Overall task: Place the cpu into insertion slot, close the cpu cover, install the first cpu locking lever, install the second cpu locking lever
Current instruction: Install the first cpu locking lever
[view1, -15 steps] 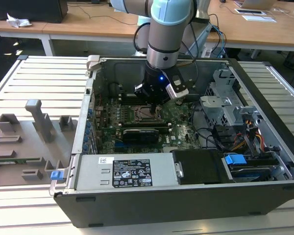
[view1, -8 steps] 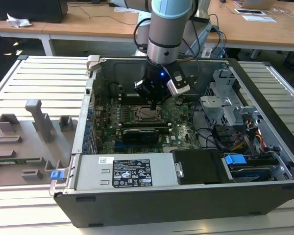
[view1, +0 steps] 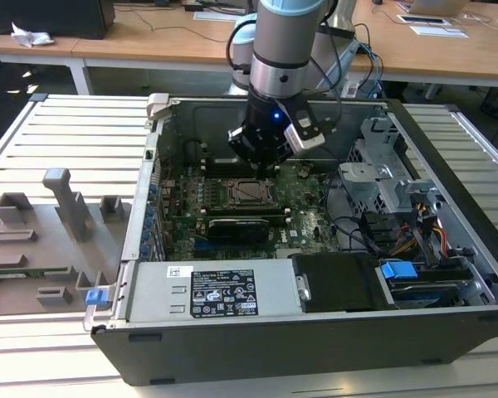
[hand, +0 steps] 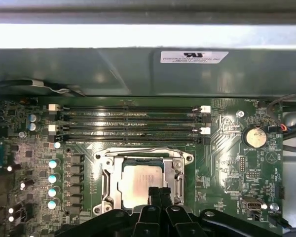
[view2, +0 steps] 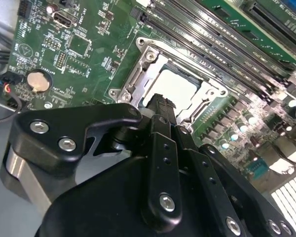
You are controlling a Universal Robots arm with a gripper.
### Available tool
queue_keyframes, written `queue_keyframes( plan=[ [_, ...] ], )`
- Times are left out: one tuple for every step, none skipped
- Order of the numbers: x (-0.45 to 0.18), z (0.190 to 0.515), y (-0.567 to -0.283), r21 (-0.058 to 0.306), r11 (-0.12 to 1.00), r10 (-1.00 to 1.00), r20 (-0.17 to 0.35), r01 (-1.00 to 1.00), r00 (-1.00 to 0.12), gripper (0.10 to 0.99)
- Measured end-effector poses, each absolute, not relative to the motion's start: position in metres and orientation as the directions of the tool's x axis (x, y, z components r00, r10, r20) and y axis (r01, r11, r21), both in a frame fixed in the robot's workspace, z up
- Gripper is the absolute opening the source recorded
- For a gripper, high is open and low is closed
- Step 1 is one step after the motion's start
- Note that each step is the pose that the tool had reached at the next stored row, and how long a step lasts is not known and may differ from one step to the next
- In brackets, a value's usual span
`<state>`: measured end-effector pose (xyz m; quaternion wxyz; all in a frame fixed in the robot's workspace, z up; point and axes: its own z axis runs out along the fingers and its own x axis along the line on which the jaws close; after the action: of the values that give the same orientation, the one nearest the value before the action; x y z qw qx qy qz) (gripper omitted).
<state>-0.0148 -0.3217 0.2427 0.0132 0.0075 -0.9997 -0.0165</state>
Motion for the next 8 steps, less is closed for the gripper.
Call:
queue_keyframes(
  plan=[
    [-0.0148,0.2444,-0.3217,0.033,0.999,-0.015,0.026,-0.015,-1.000,0.106],
    [-0.0148,0.2473,-0.3217,0.033,0.999,-0.015,0.026,-0.014,-1.000,0.106],
    [-0.0148,0.2504,-0.3217,0.032,0.999,-0.015,0.026,-0.014,-1.000,0.106],
    [-0.0148,0.2515,-0.3217,0.032,0.999,-0.015,0.026,-0.014,-1.000,0.106],
    [-0.0148,0.2515,-0.3217,0.033,0.999,-0.015,0.026,-0.014,-1.000,0.106],
    [-0.0148,0.2515,-0.3216,0.033,0.999,-0.015,0.026,-0.015,-1.000,0.106],
    [-0.0148,0.2516,-0.3217,0.032,0.999,-0.015,0.026,-0.014,-1.000,0.106],
    [-0.0148,0.2518,-0.3217,0.032,0.999,-0.015,0.026,-0.014,-1.000,0.106]
  ],
)
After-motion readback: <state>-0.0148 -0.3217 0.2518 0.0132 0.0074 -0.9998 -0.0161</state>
